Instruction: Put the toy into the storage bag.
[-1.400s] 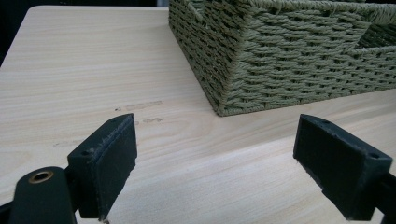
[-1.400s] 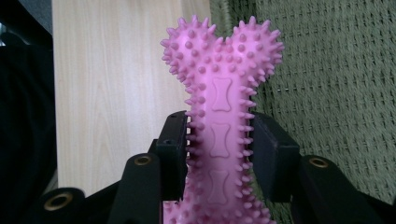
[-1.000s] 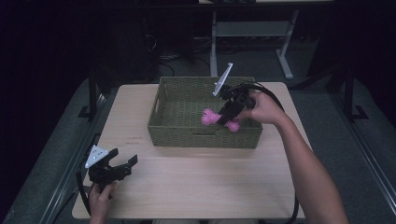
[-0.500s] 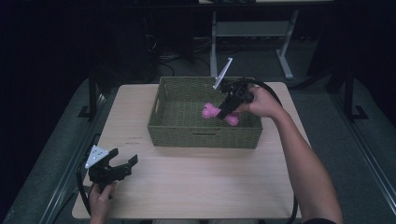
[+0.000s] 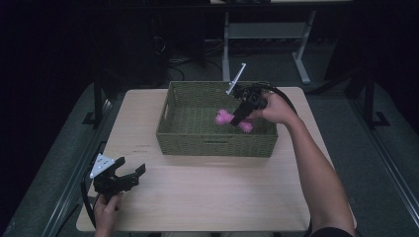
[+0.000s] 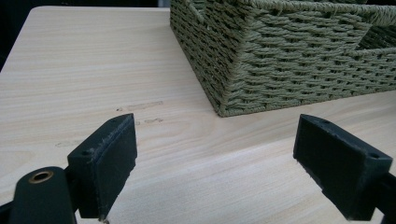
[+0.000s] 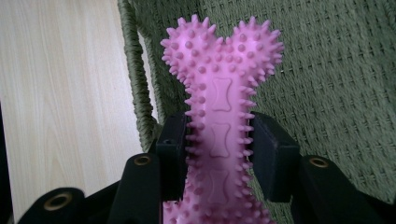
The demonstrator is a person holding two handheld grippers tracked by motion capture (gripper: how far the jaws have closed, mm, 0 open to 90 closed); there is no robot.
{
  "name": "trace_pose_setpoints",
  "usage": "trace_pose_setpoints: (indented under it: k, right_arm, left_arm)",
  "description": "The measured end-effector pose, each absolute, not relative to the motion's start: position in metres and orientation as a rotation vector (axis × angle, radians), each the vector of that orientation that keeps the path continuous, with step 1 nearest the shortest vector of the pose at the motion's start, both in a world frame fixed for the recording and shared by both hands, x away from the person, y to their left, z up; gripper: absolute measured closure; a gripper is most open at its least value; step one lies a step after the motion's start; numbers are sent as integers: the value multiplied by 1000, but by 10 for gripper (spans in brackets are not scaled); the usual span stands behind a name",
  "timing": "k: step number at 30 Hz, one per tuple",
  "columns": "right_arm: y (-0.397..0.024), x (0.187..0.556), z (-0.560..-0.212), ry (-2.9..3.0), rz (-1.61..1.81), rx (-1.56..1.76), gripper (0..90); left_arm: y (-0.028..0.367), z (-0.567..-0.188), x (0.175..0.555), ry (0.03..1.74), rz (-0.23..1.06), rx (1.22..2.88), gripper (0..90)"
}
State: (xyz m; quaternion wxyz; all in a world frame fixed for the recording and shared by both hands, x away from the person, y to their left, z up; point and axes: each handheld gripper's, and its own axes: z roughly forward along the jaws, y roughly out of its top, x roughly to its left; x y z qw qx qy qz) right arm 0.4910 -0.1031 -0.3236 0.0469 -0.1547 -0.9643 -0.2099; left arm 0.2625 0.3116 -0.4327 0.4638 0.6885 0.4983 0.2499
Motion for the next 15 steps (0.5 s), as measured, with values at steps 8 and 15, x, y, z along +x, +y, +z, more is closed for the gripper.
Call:
trace_pose_setpoints:
  k: [8, 15]
  right_arm:
    - [-103, 495, -333, -2926, -628, -490, 580]
    - [-105, 496, -343, -2912, -621, -510, 579]
  left_arm:
    - [312, -433, 263, 1226, 614, 1693, 130]
    - [311, -433, 263, 1225, 614, 1692, 130]
